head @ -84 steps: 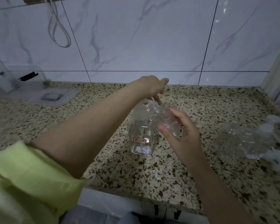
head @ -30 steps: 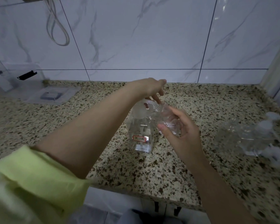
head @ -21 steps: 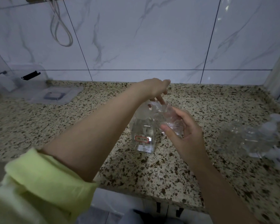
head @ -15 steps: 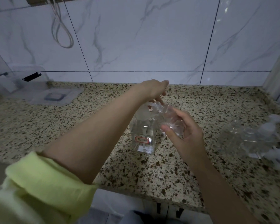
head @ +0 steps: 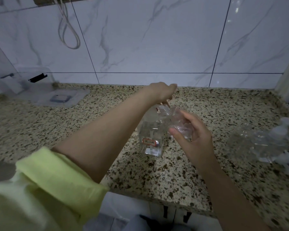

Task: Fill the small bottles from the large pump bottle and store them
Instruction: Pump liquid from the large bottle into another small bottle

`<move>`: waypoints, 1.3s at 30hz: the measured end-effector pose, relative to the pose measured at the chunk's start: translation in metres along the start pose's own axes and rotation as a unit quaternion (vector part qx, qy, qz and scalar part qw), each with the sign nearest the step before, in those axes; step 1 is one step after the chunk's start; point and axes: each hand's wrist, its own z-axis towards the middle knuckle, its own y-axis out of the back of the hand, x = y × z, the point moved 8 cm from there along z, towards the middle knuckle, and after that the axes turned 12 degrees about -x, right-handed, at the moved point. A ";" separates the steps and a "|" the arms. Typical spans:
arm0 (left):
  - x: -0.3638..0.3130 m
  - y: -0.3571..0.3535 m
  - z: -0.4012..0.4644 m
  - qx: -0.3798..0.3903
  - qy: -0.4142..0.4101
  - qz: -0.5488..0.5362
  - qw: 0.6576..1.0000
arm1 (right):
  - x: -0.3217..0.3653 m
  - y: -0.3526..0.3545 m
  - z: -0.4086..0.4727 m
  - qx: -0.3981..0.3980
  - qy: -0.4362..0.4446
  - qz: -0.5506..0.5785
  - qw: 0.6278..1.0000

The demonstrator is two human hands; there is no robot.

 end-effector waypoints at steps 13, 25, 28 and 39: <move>0.005 -0.005 0.004 0.036 0.016 -0.029 0.999 | -0.004 -0.001 0.000 0.004 -0.010 -0.003 1.000; 0.003 -0.006 0.004 0.056 0.018 -0.038 0.998 | -0.004 0.000 0.000 0.000 -0.007 -0.009 1.000; 0.003 -0.003 0.005 0.062 0.016 -0.062 0.996 | -0.005 0.000 0.001 0.000 -0.017 -0.005 1.000; 0.007 -0.012 0.007 0.060 0.017 -0.014 0.998 | 0.000 -0.001 -0.002 0.011 -0.014 -0.019 1.000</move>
